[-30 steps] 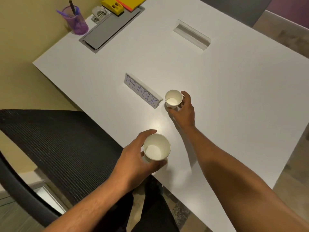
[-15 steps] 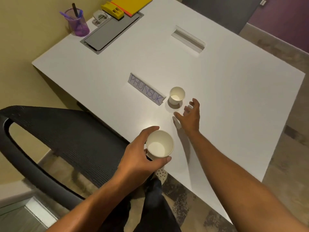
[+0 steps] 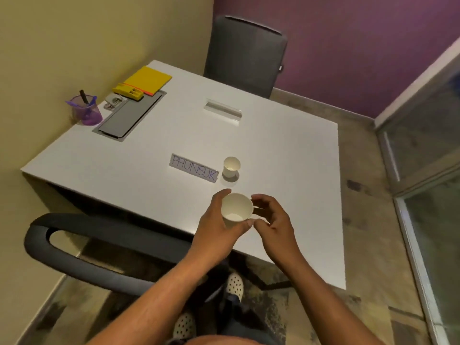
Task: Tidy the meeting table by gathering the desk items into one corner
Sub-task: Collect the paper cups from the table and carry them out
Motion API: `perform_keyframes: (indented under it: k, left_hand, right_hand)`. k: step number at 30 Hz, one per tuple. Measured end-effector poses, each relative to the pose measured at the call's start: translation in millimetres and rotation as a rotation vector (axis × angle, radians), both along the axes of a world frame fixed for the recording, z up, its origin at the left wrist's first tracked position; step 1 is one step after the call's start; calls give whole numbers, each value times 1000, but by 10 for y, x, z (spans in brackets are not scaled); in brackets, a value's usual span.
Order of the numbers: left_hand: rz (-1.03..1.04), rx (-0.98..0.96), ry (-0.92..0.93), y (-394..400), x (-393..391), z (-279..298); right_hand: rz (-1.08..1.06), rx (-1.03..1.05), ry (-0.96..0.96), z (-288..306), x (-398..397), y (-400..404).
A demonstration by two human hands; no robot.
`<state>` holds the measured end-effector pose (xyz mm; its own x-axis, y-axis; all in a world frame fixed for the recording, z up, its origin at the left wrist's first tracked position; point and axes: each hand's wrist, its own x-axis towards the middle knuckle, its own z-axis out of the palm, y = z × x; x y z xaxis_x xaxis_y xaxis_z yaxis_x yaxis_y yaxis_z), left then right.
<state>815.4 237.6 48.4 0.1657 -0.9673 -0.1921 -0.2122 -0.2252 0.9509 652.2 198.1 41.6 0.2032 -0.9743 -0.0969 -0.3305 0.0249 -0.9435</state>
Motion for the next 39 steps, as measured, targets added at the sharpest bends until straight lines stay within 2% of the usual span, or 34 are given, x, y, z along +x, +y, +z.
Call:
perform_keyframes:
  k: [7, 13, 22, 30, 39]
  left_hand:
    - [-277, 0, 66, 13, -692, 194]
    - [-559, -30, 58, 108, -1541, 269]
    - [-868, 34, 102, 331, -3305, 126]
    - [-954, 51, 88, 533, -5137, 34]
    - [-940, 66, 125, 210, -6277, -41]
  right_hand:
    - [-165, -18, 18, 288, -640, 593]
    - [-417, -36, -32, 314, -1329, 1035]
    - [-756, -106, -41, 150, -2877, 1603]
    - [-903, -104, -29, 68, -4573, 1964]
    - [-951, -102, -58, -57, -5724, 1666]
